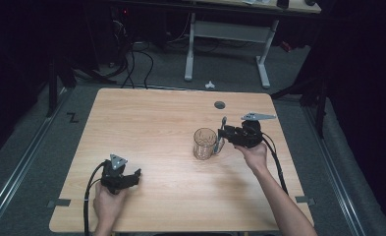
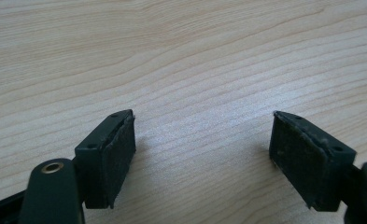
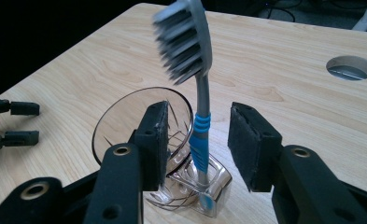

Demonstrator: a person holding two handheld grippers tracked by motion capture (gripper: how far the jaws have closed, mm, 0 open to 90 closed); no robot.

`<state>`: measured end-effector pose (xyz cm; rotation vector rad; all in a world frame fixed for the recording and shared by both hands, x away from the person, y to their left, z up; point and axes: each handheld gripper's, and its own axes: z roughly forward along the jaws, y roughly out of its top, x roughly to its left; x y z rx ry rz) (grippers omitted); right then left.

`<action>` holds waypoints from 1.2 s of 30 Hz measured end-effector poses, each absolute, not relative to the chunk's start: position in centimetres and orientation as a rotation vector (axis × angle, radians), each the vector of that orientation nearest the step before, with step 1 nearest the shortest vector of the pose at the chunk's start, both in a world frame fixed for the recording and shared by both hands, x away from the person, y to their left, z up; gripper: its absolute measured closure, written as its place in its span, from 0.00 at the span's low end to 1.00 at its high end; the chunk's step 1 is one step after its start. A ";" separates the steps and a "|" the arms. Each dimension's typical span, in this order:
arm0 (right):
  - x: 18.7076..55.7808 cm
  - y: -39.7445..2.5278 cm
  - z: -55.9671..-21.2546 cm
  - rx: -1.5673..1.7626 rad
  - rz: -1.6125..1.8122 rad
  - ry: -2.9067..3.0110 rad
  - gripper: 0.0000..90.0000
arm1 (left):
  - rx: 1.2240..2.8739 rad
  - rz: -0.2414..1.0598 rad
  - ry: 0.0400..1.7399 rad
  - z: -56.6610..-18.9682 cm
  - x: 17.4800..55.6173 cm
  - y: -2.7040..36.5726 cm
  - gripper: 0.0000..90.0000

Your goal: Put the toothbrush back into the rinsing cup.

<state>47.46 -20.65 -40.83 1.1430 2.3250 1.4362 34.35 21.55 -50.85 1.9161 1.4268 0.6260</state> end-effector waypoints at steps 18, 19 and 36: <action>46.2 -21.1 -39.6 1.083 1.301 2.256 0.58 | 1.917 0.626 1.427 -50.9 34.3 21.5 0.26; 46.1 -21.1 -39.5 1.081 1.300 2.253 0.58 | 1.916 0.626 1.427 -50.9 34.3 21.5 0.26; 45.2 -22.3 -38.3 1.072 1.314 2.214 0.59 | 1.916 0.626 1.426 -50.9 34.3 21.5 0.26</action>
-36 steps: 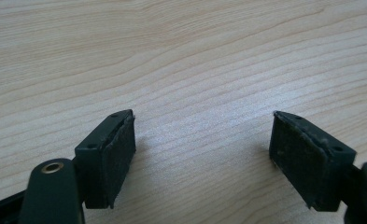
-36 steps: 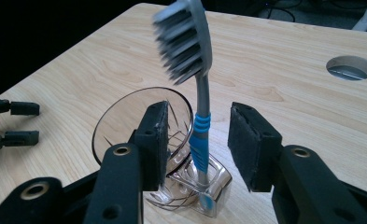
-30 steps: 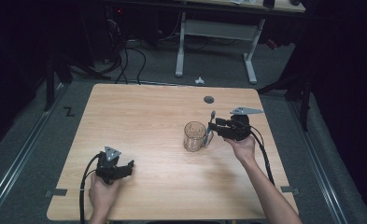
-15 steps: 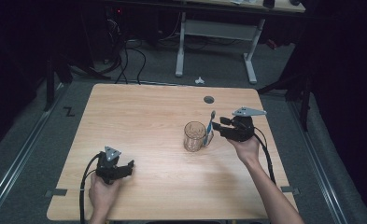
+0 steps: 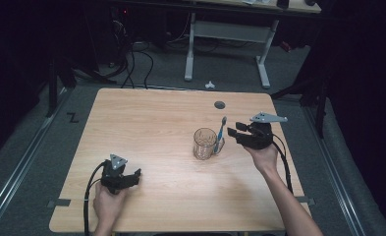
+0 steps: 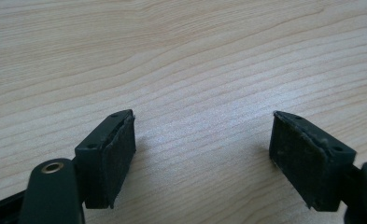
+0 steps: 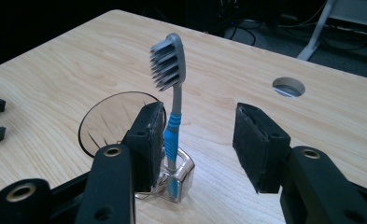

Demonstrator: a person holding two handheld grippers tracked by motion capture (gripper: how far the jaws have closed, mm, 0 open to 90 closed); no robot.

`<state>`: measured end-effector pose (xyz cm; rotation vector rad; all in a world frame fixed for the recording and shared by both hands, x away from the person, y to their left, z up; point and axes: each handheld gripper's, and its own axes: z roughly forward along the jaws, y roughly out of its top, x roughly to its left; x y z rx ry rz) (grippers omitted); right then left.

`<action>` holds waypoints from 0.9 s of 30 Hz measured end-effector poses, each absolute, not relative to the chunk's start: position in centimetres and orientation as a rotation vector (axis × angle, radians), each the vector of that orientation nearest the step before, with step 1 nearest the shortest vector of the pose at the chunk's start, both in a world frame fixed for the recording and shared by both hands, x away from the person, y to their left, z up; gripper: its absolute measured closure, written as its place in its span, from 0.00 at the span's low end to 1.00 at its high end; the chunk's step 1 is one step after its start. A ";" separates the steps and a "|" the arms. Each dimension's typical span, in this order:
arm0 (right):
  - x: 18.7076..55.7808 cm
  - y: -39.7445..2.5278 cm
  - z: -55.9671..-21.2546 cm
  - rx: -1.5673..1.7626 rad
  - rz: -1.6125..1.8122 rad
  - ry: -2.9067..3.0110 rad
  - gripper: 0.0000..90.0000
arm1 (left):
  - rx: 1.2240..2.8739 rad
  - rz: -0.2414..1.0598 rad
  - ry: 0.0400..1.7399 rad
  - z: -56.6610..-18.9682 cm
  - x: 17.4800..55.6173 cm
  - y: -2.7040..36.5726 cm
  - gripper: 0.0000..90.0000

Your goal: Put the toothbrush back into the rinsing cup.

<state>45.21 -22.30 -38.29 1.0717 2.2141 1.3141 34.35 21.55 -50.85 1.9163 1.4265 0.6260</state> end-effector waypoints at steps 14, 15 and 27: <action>44.5 -24.2 -37.8 1.106 1.360 2.160 0.60 | 1.916 0.626 1.426 -50.9 34.4 21.5 0.26; 44.5 -24.4 -37.8 1.107 1.359 2.158 0.60 | 1.916 0.626 1.426 -50.9 34.4 21.5 0.26; 43.9 -25.4 -37.6 1.123 1.371 2.137 0.61 | 1.916 0.626 1.426 -50.9 34.4 21.5 0.26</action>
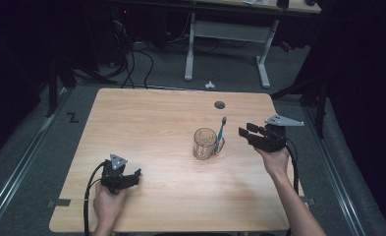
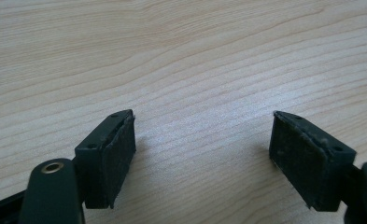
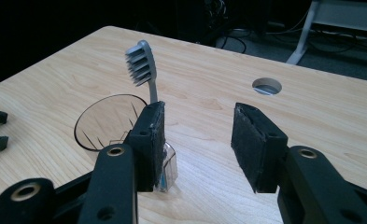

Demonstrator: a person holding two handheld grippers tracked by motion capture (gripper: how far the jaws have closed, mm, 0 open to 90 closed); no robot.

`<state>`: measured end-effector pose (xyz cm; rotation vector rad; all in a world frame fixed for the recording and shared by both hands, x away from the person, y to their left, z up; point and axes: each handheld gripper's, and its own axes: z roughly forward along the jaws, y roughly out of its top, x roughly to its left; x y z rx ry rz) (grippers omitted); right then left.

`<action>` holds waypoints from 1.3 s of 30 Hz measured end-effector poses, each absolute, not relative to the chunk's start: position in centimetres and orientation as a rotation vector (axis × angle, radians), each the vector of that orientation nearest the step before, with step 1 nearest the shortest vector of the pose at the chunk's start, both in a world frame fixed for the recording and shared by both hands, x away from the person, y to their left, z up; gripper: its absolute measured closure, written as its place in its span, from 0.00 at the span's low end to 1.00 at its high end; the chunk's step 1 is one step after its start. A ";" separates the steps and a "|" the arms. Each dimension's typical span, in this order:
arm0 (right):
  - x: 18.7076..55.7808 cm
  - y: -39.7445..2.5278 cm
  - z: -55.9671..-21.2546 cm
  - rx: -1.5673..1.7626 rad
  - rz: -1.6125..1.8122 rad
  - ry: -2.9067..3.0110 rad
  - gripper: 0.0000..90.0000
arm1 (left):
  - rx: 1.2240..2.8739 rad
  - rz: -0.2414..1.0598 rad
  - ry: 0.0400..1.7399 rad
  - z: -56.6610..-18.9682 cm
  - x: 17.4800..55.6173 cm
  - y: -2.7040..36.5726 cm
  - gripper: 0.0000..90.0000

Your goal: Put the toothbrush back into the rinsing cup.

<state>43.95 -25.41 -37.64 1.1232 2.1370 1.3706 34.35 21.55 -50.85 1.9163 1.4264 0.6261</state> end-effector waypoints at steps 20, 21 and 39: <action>42.5 -26.9 -37.5 1.138 1.421 2.086 0.62 | 1.916 0.626 1.426 -50.9 34.4 21.5 0.26; 42.5 -27.0 -37.5 1.140 1.425 2.083 0.62 | 1.916 0.626 1.427 -50.9 34.4 21.5 0.26; 41.4 -27.7 -38.2 1.160 1.454 2.063 0.62 | 1.916 0.626 1.427 -50.9 34.3 21.5 0.26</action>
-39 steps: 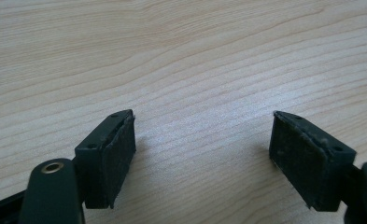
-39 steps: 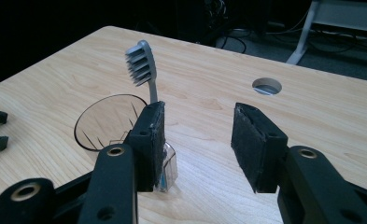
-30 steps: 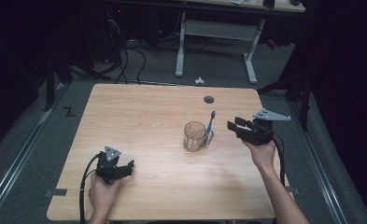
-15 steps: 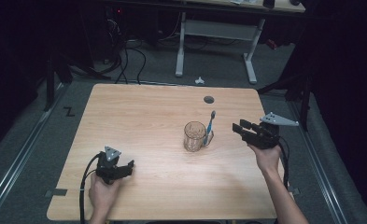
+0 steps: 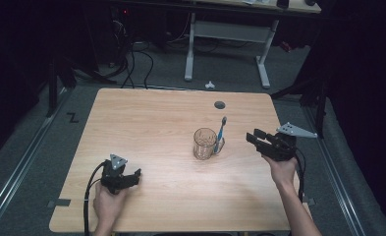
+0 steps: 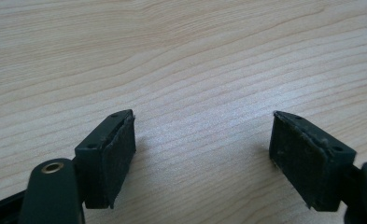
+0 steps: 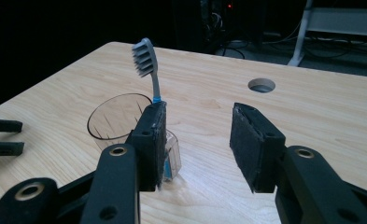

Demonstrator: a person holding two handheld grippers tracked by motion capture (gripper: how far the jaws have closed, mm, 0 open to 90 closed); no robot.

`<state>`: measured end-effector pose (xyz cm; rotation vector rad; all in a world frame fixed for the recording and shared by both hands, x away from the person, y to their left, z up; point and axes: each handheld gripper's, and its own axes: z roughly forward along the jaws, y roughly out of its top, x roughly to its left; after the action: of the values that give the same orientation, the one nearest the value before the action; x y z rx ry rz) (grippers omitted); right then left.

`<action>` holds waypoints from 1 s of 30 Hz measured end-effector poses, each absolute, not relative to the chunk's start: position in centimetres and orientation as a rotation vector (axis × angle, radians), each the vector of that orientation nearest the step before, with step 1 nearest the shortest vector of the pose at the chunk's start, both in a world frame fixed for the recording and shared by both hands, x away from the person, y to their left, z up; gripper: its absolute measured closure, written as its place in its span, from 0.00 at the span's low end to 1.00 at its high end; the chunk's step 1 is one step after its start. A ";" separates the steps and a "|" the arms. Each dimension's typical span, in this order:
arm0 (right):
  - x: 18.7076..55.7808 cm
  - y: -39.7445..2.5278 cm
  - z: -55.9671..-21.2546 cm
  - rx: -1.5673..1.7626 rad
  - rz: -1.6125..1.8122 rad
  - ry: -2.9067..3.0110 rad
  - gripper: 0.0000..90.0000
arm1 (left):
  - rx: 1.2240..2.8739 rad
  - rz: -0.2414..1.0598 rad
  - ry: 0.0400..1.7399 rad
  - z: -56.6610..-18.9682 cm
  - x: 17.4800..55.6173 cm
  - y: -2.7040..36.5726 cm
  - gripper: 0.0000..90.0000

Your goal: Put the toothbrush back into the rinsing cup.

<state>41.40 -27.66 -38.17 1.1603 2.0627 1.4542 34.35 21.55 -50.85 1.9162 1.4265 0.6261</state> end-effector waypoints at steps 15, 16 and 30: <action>40.6 -28.6 -39.0 1.188 1.465 2.048 0.63 | 1.916 0.626 1.426 -50.9 34.4 21.5 0.26; 40.6 -28.7 -39.0 1.190 1.468 2.045 0.63 | 1.916 0.626 1.426 -50.9 34.4 21.5 0.26; 40.1 -29.5 -39.8 1.223 1.484 2.025 0.63 | 1.916 0.626 1.426 -50.9 34.4 21.5 0.26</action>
<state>40.13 -29.53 -39.79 1.2234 2.0248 1.4840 34.36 21.53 -50.85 1.9163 1.4261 0.6263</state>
